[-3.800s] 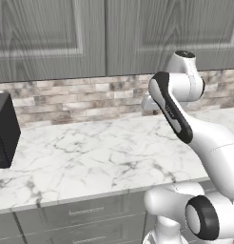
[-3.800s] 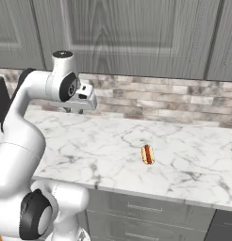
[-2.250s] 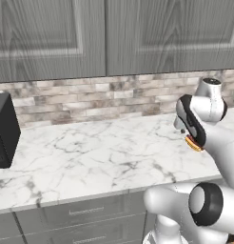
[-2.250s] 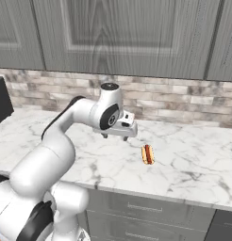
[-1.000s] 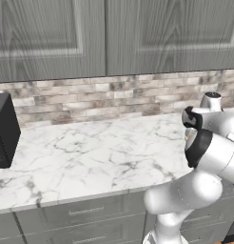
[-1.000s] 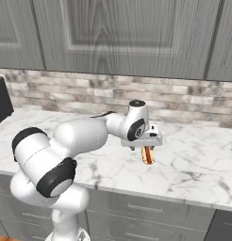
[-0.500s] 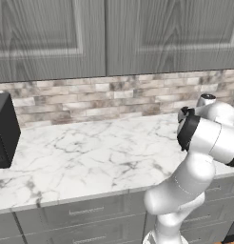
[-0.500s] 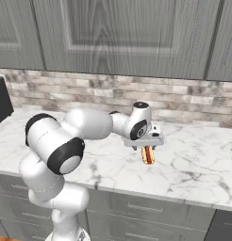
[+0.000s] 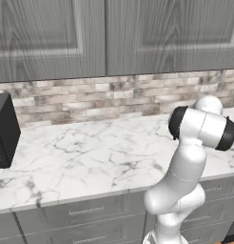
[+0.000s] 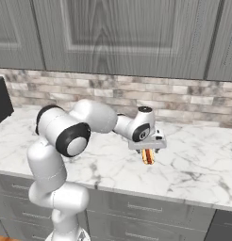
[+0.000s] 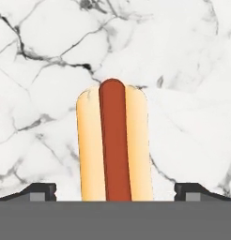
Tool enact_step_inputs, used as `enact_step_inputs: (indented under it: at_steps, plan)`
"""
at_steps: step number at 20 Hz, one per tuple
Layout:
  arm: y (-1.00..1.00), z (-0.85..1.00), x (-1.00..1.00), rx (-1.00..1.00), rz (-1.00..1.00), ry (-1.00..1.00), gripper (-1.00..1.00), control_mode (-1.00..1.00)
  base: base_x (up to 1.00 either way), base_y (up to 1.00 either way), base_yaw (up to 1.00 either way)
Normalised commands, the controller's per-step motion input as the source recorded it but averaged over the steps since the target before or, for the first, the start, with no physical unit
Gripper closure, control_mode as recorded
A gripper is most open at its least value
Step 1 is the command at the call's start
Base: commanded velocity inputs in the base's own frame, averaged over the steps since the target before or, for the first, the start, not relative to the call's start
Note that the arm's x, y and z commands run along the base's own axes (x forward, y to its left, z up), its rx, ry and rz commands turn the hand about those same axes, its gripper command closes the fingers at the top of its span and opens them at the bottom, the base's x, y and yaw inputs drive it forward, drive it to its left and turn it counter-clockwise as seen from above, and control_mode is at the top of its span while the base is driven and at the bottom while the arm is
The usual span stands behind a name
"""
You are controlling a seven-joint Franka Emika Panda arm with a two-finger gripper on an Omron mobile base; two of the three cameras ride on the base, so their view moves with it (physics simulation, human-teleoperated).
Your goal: Store the hot dog in the freezer for long-term storage. Close the freezer door after placing the cooked food.
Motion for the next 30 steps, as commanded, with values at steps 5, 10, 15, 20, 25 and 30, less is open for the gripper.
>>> enact_step_inputs:
  at_steps: [5, 10, 15, 20, 25, 30]
  plan:
    - [0.00, -0.34, 0.06, 0.00, 0.00, 0.07, -1.00, -1.00, 0.00, 0.00, 0.00]
    - [0.00, -0.25, 0.01, 0.00, 0.00, 0.03, -1.00, -1.00, 0.00, 0.00, 0.00]
    - [0.00, -0.21, 0.00, 0.04, 0.00, 0.02, -1.00, -1.00, 0.00, 0.00, 0.00]
    - [0.00, -0.32, 0.00, 0.10, 0.00, 0.05, -1.00, -1.00, 0.00, 0.00, 0.00]
    - [0.00, -0.14, 0.00, 0.04, 0.00, 0.00, 1.00, -1.00, 0.00, 0.00, 0.00]
    - [0.24, 0.00, 0.00, 0.00, -0.04, 0.00, 1.00, -1.00, 0.00, 0.00, 0.00]
